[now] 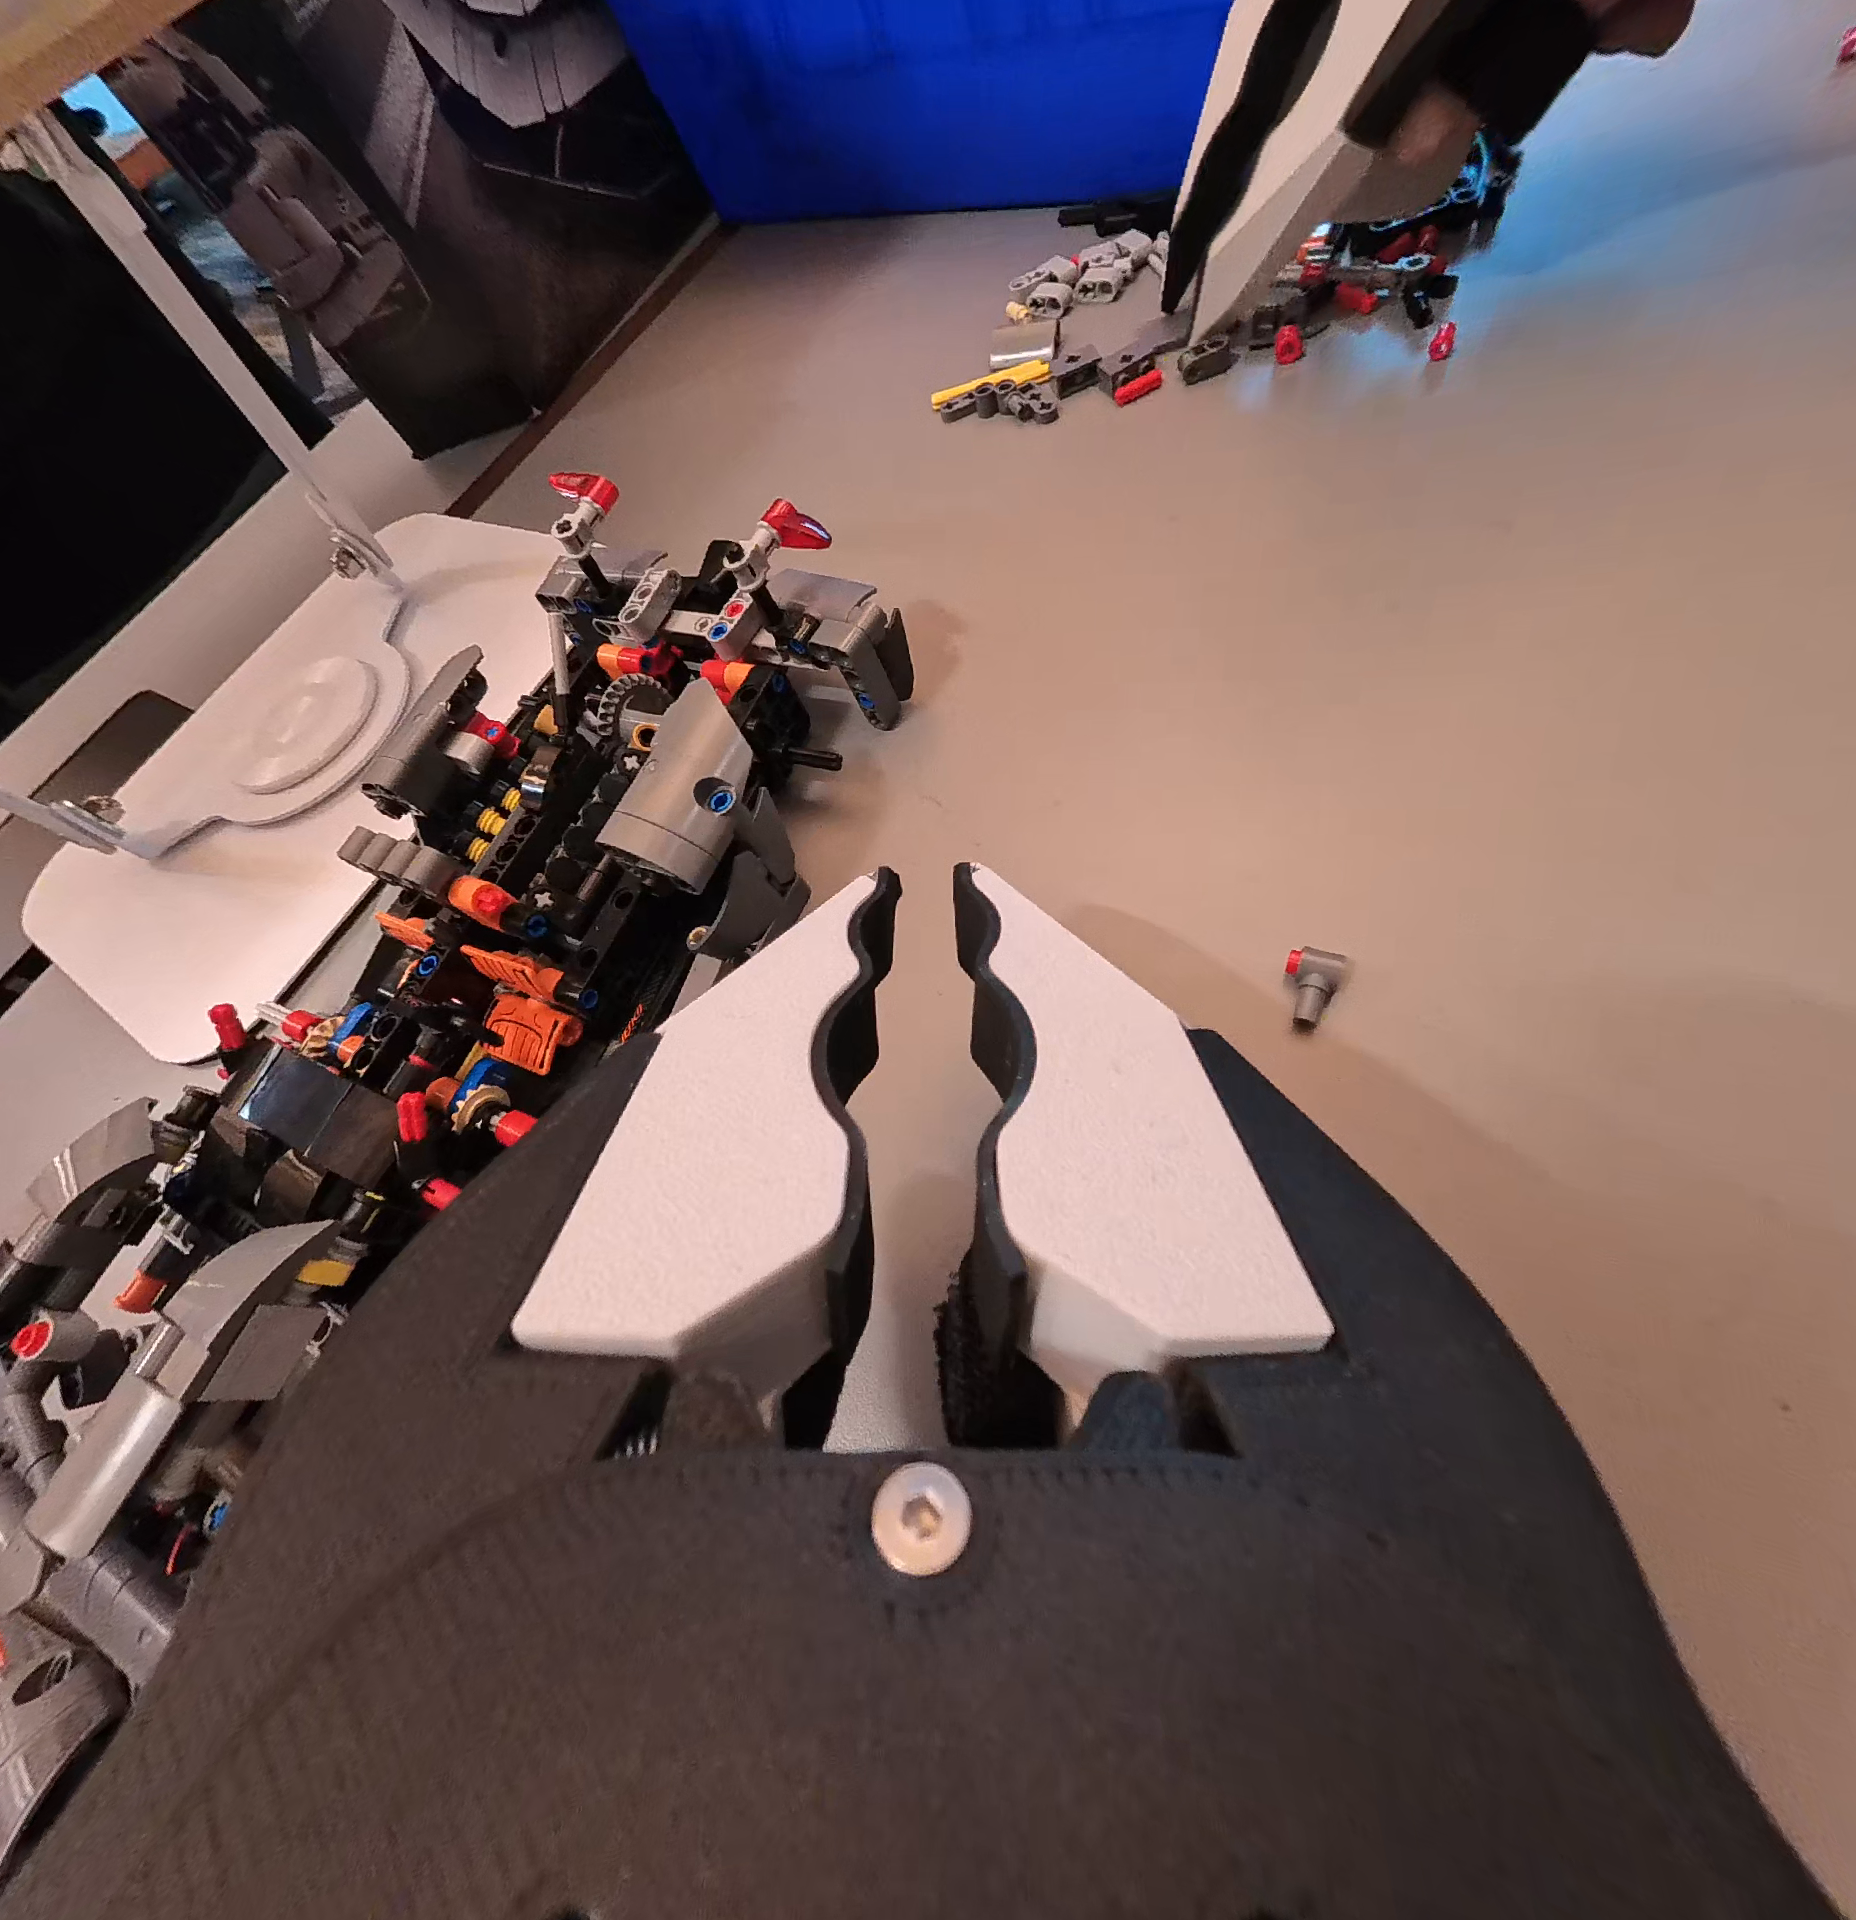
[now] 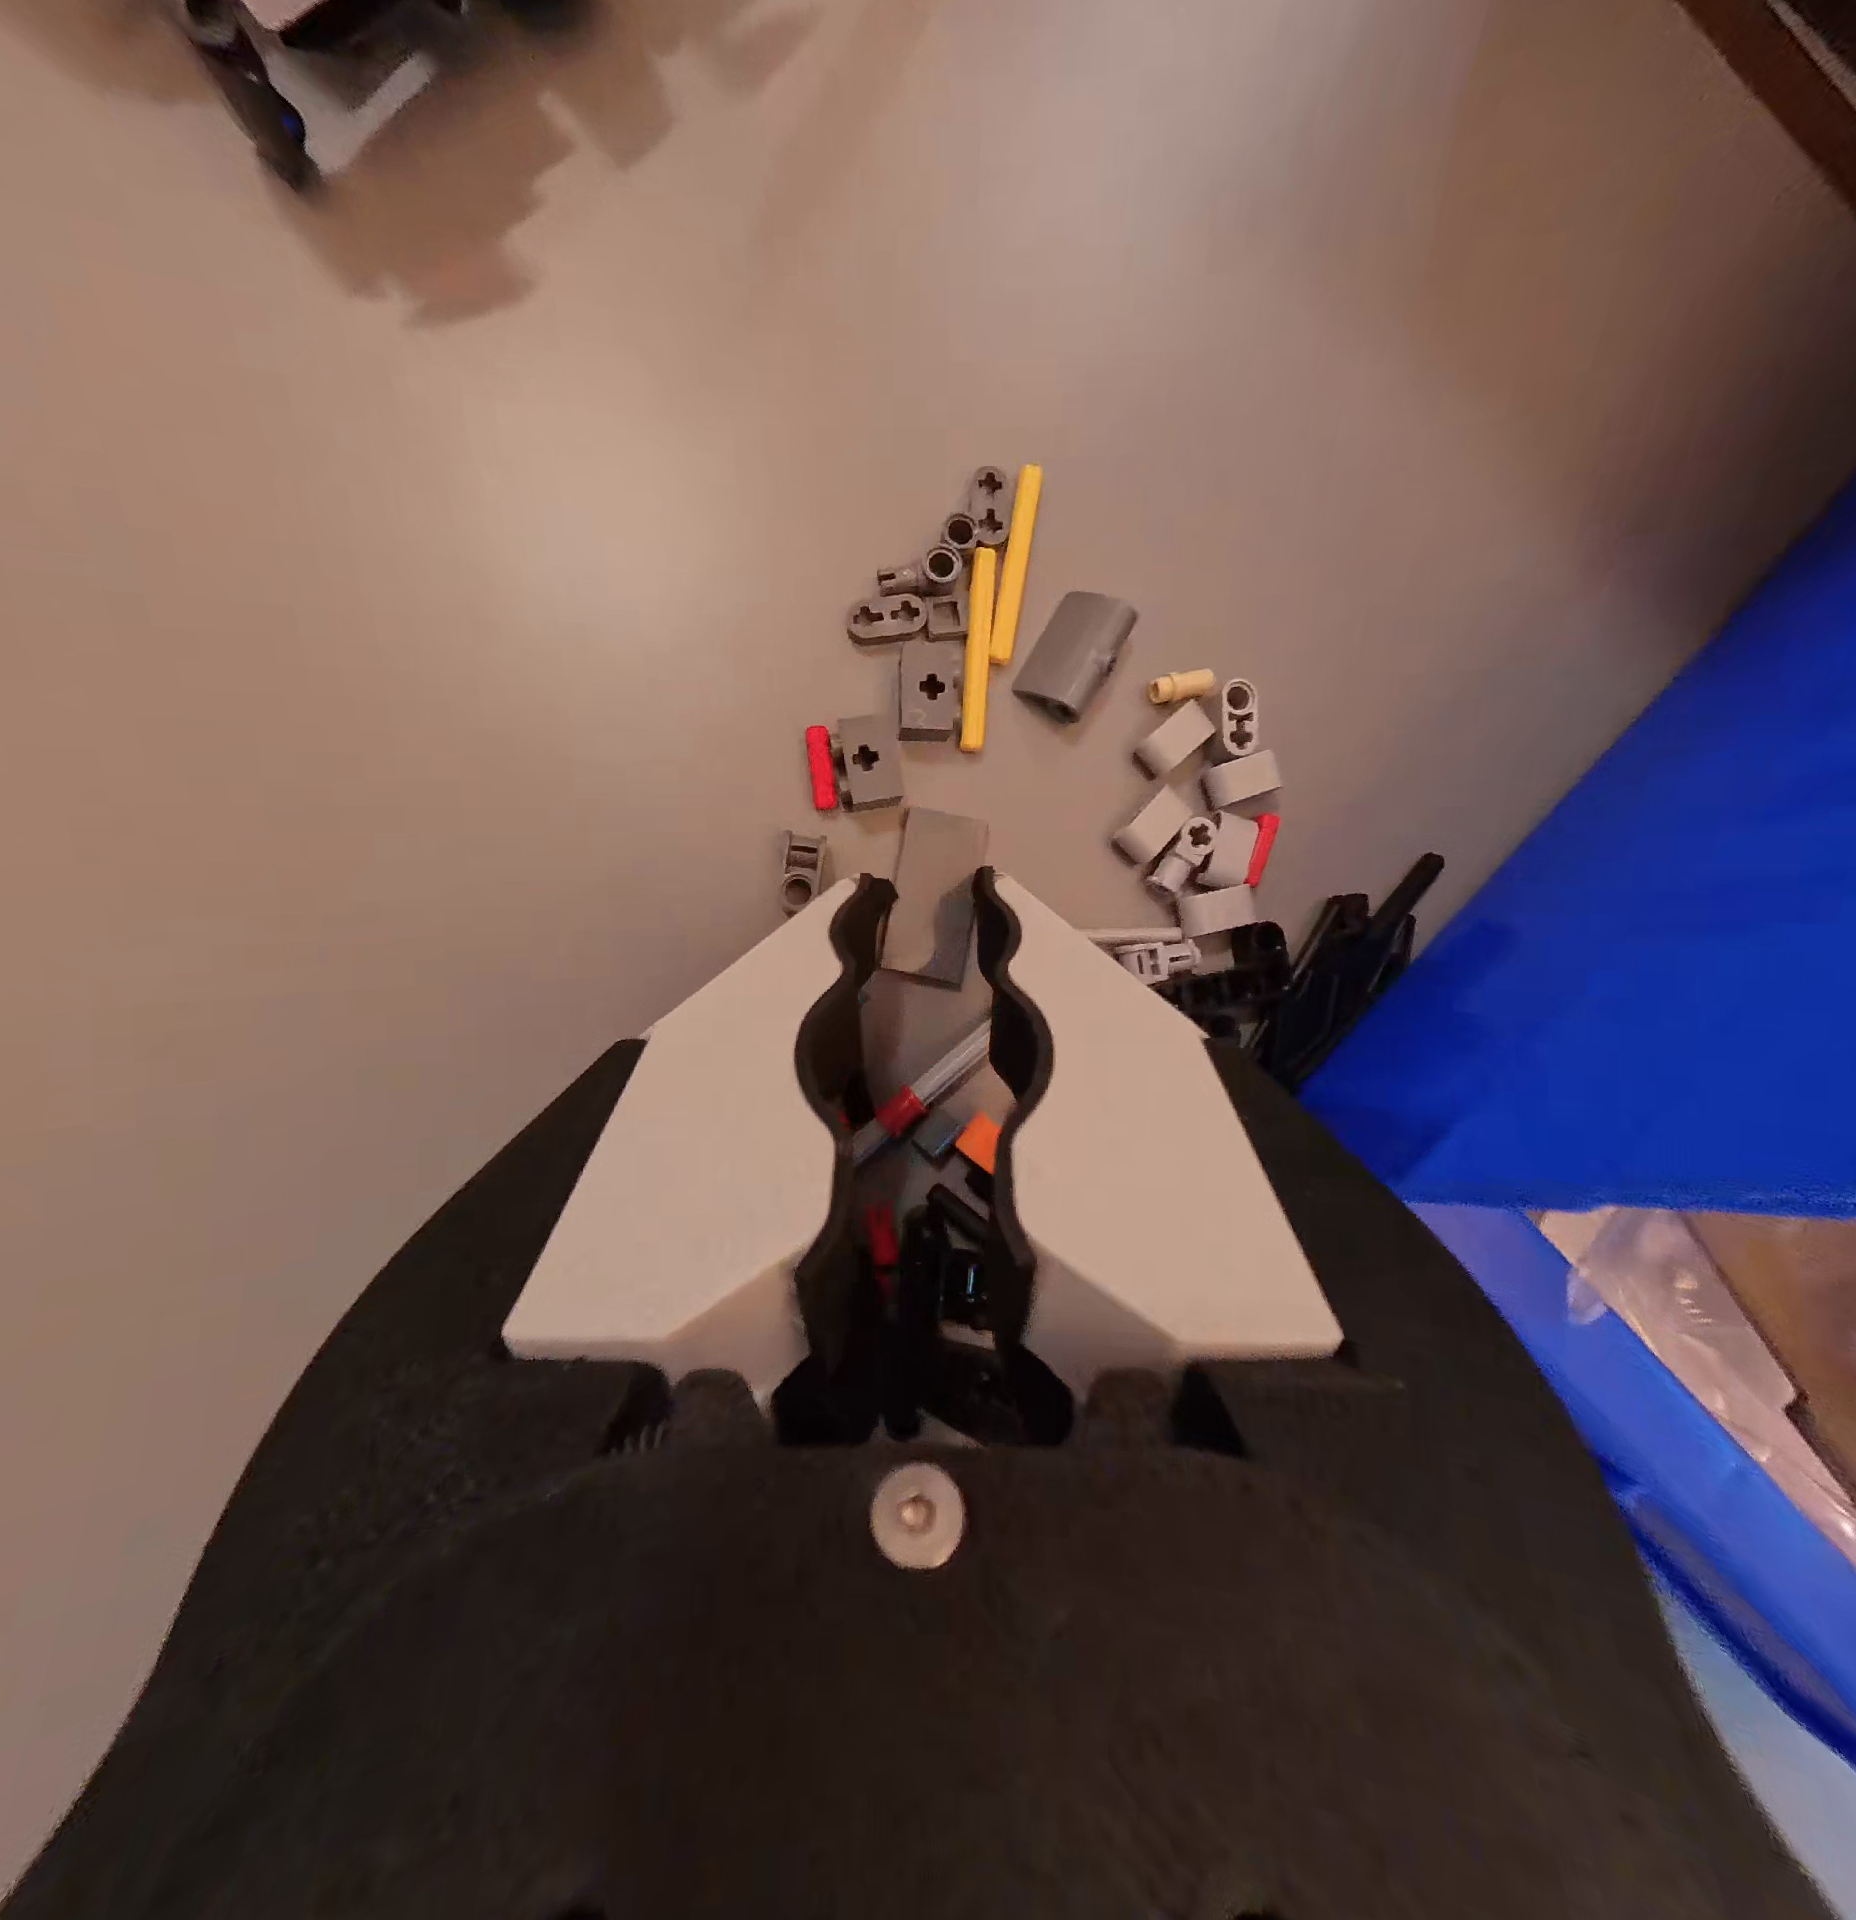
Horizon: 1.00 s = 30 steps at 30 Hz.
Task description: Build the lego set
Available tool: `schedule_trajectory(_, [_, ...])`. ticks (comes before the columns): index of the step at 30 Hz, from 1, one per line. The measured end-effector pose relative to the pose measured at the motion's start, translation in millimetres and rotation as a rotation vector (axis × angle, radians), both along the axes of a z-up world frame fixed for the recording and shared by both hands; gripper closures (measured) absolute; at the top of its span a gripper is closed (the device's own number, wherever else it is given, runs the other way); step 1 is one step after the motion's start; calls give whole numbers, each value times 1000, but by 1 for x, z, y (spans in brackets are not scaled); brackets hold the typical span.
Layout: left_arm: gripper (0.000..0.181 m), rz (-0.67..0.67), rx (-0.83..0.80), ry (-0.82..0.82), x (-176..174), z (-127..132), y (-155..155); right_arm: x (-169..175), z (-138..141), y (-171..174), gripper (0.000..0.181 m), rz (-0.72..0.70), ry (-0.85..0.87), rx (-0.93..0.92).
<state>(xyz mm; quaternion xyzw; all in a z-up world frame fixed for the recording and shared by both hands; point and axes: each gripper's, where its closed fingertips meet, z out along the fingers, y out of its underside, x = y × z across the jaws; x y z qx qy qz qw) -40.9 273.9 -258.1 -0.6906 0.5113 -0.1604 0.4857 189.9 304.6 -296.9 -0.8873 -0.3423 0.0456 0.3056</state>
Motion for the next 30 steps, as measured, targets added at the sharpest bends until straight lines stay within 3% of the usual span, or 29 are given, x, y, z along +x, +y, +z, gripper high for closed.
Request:
schedule_trajectory(3, [172, -1, -2, -4, 0, 0, 0, 0, 0, 0, 168, -11, 23, -15])
schedule_trajectory(4, [172, -1, -3, -3, 0, 0, 0, 0, 1, 1, 178, -9, 28, -13])
schedule_trajectory(11, [172, 2, -5, -9, -1, 1, 1, 1, 0, -1, 179, -11, 40, 9])
schedule_trajectory(16, [172, -1, -4, 0, 0, 0, 1, 0, 0, -2, 156, -14, 36, 3])
schedule_trajectory(19, [172, -1, -7, -2, 0, 0, 1, 0, 0, -3, 157, -11, 24, -10])
schedule_trajectory(30, [171, 1, -8, -4, -1, 0, 2, -2, 1, 0, 178, -2, 31, 21])
